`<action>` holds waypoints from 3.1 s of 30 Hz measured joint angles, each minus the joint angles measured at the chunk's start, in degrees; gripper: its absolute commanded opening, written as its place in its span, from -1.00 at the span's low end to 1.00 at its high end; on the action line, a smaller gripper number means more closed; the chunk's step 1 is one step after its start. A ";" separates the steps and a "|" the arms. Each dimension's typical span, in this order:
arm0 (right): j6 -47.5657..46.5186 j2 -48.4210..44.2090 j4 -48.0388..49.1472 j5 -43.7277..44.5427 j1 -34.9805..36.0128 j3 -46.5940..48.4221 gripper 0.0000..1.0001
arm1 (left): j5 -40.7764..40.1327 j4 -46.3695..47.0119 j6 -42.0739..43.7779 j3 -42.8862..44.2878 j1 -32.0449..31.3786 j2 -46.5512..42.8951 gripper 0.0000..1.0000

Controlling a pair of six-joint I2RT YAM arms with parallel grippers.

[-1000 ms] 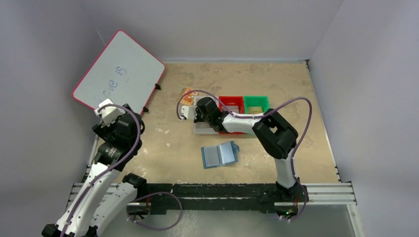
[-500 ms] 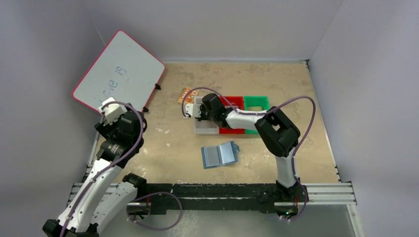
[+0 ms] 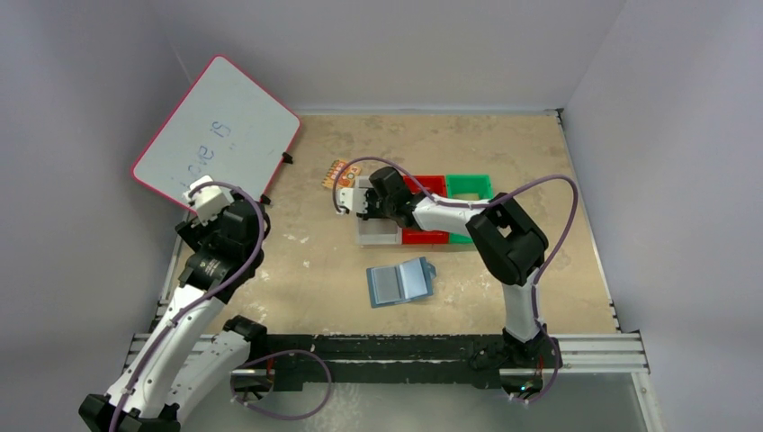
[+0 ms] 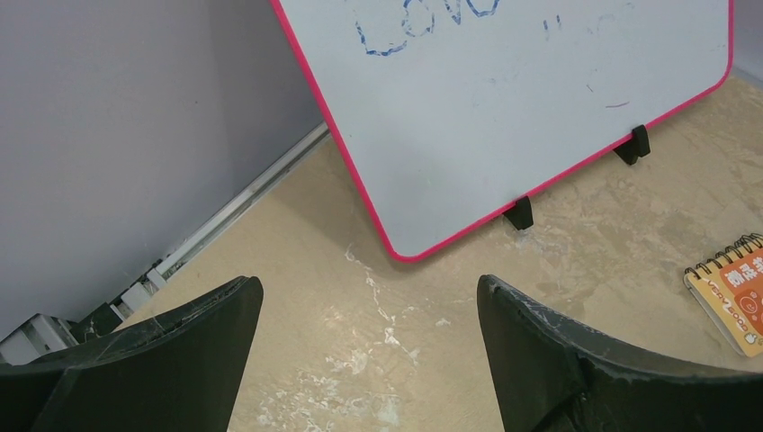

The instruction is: Take the credit cards out of the card holder

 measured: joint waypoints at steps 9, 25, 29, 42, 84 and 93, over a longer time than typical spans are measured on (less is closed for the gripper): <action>0.48 0.00 0.02 -0.26 -0.02 0.31 -0.12 | 0.04 0.00 0.00 0.00 0.00 0.94 0.78; 2.10 0.00 2.80 0.72 -0.22 0.28 0.15 | -0.04 -0.85 -0.13 0.09 0.00 1.79 0.78; 2.19 0.00 2.78 0.70 -0.42 0.28 0.15 | -0.02 -0.85 -0.13 0.09 0.00 1.86 0.78; 9.51 -7.15 4.00 -2.34 -0.42 -1.38 0.19 | 0.35 -0.85 -0.11 0.09 0.00 3.10 0.78; 109.66 -35.52 -21.27 28.30 29.07 -29.20 0.29 | 3.48 -0.90 -0.02 0.11 0.00 5.84 0.80; 112.15 -27.65 -24.13 29.66 30.03 -25.05 0.29 | 3.91 -0.85 0.94 0.11 0.00 4.48 0.84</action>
